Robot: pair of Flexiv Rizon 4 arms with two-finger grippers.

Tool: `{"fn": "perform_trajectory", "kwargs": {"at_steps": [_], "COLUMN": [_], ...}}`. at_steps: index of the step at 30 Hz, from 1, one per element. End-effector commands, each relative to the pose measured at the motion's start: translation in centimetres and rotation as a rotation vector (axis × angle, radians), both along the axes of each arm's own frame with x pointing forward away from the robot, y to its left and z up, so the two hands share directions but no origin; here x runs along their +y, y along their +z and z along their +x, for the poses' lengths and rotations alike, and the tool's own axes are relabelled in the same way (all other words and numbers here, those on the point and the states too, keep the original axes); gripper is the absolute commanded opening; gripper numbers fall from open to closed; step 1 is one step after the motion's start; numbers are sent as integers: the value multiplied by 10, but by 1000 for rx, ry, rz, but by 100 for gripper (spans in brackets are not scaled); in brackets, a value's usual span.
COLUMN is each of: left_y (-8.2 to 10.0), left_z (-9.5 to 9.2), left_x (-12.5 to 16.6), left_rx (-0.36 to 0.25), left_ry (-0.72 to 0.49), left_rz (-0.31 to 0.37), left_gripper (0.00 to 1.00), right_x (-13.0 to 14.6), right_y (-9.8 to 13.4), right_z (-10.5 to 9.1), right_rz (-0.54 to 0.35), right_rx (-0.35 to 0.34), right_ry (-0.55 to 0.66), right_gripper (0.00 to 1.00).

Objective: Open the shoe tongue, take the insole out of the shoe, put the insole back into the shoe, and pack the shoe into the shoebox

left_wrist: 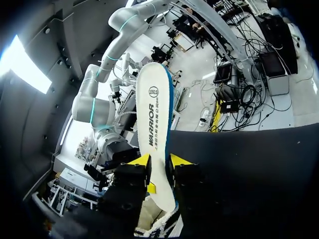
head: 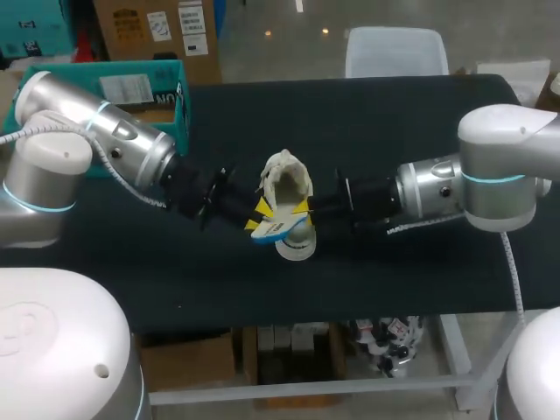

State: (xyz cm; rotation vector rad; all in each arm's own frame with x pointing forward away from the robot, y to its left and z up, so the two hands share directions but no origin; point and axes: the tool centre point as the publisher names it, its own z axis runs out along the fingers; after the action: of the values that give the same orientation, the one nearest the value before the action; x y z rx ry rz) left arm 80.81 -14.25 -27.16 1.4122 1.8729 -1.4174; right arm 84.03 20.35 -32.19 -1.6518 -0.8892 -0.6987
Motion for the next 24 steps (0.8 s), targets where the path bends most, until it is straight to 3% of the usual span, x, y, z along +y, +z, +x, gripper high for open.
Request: {"fn": "perform_trajectory", "kwargs": {"at_steps": [1,9,15,21,24], "left_y": [-11,-33,-41,-38,-36], "left_z": [1,13,31,49,53], "left_x": [2,4,5,2,2], "left_rx": [4,-5,24,54,55], "left_ry": [36,153,209,231,233], "left_rz": [-31,-65,-152,-196,-199], "left_gripper": [100,100,100,49,44], "right_x": [-2,-2,-2,-2,-2], "right_y": [-4,-3,-3,-2,-2], "right_z": [2,5,6,6,7], "right_rz": [26,58,78,90,91], "right_rx": [-3,-16,-17,-21,-22], "right_ry": [1,-17,-21,-23,-23], "right_gripper": [0,0,0,0,0]}}
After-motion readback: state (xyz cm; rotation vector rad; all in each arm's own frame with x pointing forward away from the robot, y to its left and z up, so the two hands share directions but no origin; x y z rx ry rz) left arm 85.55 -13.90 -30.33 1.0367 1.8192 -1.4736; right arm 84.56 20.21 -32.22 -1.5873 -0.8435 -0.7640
